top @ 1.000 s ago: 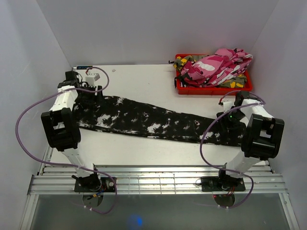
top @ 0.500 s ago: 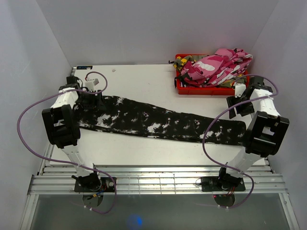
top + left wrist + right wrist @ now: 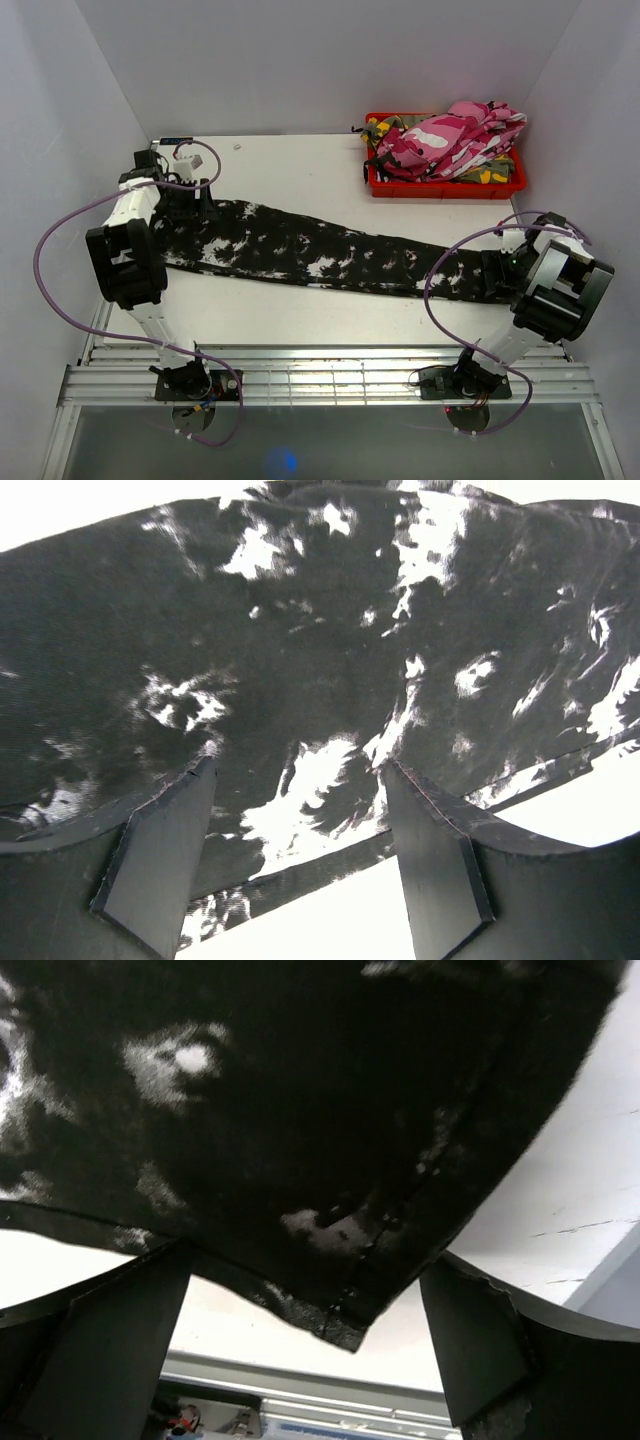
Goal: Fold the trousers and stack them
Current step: Fold the trousers
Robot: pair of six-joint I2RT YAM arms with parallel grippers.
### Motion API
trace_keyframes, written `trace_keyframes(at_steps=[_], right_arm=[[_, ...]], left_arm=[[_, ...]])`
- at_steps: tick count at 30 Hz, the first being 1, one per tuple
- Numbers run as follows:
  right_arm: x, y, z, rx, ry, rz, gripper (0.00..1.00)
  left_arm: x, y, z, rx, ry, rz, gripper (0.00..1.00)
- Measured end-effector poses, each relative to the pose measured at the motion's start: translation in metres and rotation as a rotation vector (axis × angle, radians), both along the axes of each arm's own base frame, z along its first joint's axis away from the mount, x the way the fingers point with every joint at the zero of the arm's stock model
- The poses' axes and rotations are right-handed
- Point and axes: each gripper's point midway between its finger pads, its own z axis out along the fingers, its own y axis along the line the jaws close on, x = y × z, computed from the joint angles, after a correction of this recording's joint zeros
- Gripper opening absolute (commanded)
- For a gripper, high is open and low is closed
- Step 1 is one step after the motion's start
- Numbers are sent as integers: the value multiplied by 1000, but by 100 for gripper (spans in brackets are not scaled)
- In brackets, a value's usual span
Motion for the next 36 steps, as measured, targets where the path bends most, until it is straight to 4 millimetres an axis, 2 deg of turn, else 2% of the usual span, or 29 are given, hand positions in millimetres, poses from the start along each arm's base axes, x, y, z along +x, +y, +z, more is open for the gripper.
trace_keyframes(at_steps=[1, 5, 9, 10, 11, 13, 14, 16, 17, 18, 21, 24, 28, 33, 36], right_arm=[[1, -1, 0, -5, 1, 2, 100], [9, -8, -2, -18, -8, 5, 85], [21, -14, -1, 21, -21, -18, 82], [24, -15, 0, 39, -30, -28, 78], [28, -16, 1, 57, -40, -38, 67], [34, -20, 1, 91, -60, -59, 53], [37, -22, 1, 110, -70, -71, 41], [42, -23, 1, 155, -89, -86, 26], [43, -22, 0, 174, -93, -90, 11], [44, -20, 0, 205, -99, -91, 8], [44, -18, 6, 247, -97, -83, 8], [48, -20, 23, 272, -114, -81, 8], [53, -35, 50, 248, -151, -74, 8], [42, -59, 73, 202, -150, -67, 8], [40, -63, 90, 199, -157, -57, 8]], left_arm=[[1, 0, 1, 2, -4, 1, 79], [2, 1, 4, 6, -8, 3, 79], [2, 2, 3, 8, -4, 6, 79], [2, 2, 3, 9, -3, 7, 79], [2, 2, 3, 11, -3, 8, 79], [2, 2, 3, 11, -3, 9, 79], [2, 2, 4, 11, -2, 12, 79], [3, 2, 4, 10, -5, 16, 79], [3, 2, 4, 10, -5, 17, 80], [3, 2, 4, 10, -6, 18, 79], [0, 2, 2, 9, -7, 23, 81], [-2, 2, 0, 15, -11, 33, 83], [-6, 4, -3, 33, -20, 44, 84], [-8, 7, -1, 54, -35, 52, 85], [-9, 10, 2, 73, -45, 59, 86]])
